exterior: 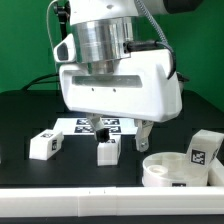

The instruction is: Assemble stool

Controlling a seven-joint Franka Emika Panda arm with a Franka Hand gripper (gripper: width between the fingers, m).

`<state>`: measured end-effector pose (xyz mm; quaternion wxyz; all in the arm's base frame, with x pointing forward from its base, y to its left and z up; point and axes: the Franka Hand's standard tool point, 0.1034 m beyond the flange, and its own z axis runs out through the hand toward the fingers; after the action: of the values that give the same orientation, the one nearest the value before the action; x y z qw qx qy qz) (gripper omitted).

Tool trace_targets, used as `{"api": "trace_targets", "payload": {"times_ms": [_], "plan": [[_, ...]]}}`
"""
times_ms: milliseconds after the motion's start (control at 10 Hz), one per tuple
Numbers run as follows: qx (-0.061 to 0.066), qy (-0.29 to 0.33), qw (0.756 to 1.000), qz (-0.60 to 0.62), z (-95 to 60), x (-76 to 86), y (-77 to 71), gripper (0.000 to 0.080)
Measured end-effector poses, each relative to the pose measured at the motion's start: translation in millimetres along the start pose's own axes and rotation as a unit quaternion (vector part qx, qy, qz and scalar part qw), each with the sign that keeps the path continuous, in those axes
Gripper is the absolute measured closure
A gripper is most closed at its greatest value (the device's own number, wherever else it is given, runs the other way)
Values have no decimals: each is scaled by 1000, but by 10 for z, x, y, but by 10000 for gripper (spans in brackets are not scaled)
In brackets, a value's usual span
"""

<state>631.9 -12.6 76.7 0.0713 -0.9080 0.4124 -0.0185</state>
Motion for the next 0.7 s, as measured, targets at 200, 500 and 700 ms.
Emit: {"api": "trace_targets", "payload": {"times_ms": [200, 500, 700], "plan": [[-5, 0, 997, -80, 3, 17, 24, 150], [-56, 10, 965, -258, 54, 59, 96, 150], [-53, 19, 966, -254, 72, 76, 163, 150]]}}
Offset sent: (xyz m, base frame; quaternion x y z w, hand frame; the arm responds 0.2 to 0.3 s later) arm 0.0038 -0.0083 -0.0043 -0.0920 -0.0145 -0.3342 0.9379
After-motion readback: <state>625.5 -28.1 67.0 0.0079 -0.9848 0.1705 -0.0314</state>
